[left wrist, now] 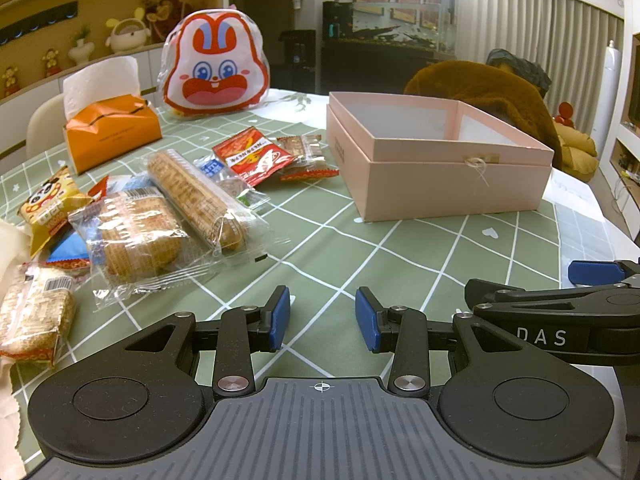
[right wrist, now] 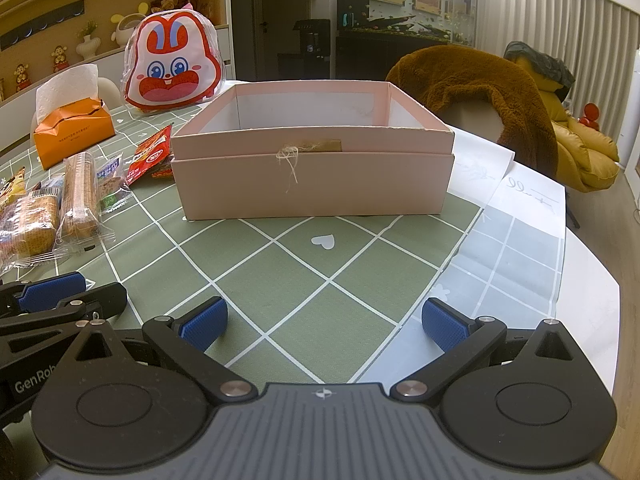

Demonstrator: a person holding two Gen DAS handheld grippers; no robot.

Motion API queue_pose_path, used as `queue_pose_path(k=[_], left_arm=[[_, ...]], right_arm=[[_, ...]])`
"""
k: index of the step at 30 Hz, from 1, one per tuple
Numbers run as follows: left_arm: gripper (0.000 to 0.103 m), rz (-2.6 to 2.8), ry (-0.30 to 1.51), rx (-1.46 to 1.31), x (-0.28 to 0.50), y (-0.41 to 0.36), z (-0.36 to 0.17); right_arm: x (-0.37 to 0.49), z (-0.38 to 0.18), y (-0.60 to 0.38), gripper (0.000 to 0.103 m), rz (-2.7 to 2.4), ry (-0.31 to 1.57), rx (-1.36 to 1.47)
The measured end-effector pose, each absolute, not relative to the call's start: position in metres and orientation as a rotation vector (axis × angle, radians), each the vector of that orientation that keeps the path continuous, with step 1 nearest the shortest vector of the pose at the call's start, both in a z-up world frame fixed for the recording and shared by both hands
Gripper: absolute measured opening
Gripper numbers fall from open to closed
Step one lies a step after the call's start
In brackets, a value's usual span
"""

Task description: Organize snacks

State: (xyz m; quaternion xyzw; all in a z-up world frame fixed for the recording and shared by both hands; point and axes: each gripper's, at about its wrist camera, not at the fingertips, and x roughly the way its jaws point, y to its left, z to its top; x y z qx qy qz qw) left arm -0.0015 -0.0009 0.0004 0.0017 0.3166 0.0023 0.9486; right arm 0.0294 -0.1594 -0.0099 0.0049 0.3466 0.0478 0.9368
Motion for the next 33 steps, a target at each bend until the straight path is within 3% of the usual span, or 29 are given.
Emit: queue_pose_path(k=[33], left_arm=[[0.042,-0.001,0.643,-0.021,-0.0026,0.0033,0.0002]], right_arm=[[0.0297,-0.0093,-0.1593,0.103,0.097,0.709,0.011]])
